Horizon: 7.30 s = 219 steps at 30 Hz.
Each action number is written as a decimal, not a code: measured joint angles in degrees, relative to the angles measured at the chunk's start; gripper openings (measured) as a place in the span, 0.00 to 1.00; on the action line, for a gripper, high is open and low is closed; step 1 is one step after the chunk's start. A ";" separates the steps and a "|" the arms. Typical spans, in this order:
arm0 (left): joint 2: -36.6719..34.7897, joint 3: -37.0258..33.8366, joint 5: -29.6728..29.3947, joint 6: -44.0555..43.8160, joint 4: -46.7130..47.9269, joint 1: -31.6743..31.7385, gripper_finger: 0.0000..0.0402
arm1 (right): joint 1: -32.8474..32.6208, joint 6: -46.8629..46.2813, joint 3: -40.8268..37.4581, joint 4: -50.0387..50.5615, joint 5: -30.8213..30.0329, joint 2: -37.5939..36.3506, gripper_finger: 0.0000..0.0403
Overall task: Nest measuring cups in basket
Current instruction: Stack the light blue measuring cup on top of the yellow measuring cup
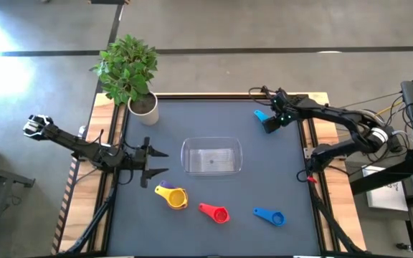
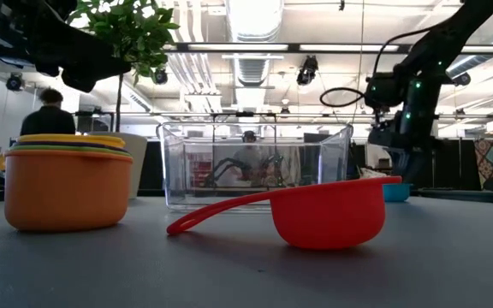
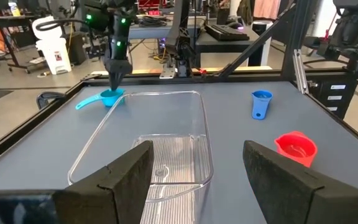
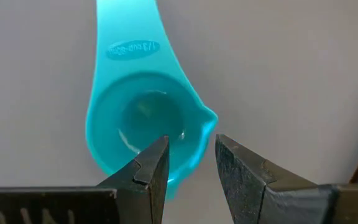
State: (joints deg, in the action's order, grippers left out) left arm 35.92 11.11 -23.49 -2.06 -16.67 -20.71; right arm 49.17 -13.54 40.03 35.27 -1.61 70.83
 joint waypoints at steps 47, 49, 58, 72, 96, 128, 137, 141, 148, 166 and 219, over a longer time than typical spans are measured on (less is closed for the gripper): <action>20.75 31.47 -23.57 8.29 30.04 0.09 0.58 | -31.27 0.76 -0.35 -39.78 -5.97 -5.00 0.02; 23.96 33.14 -26.08 9.86 31.47 0.16 0.59 | -31.64 0.83 -0.33 -41.69 -5.98 -3.44 0.02; 35.09 42.04 -32.31 14.82 34.14 1.05 0.71 | -33.92 3.52 9.16 -40.96 -5.90 7.37 0.02; 42.36 51.09 -26.31 3.94 52.96 4.31 0.69 | -42.93 11.64 34.89 -28.16 -12.44 26.27 0.02; 42.42 50.36 -17.77 -0.45 58.95 5.81 0.58 | -45.55 12.80 45.09 -22.20 -13.49 32.89 0.02; 46.16 51.64 -18.16 -0.40 59.62 7.06 0.52 | -45.55 12.66 44.96 -21.97 -13.44 32.85 0.02; 46.16 51.71 -17.62 -0.09 59.84 7.11 0.32 | -45.55 12.70 44.89 -21.73 -13.42 32.83 0.02; 46.16 51.72 -17.80 -0.08 60.31 7.11 0.32 | -45.55 12.70 44.89 -21.81 -13.40 32.83 0.03; 46.16 51.74 -17.75 -0.22 60.72 7.02 0.32 | -45.51 13.71 44.89 -21.86 -11.98 32.83 0.04; 37.00 49.07 -6.27 -4.60 63.24 5.39 0.32 | -46.91 14.21 44.52 -10.02 -8.46 24.15 0.36; 26.71 16.35 22.67 -19.12 26.86 -7.76 0.39 | -48.15 10.08 6.31 -45.84 -7.30 -6.84 0.37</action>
State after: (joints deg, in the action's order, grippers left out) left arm 62.63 27.46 -0.82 -21.18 10.20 -28.47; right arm 1.02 -3.46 46.34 -10.57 -8.91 63.99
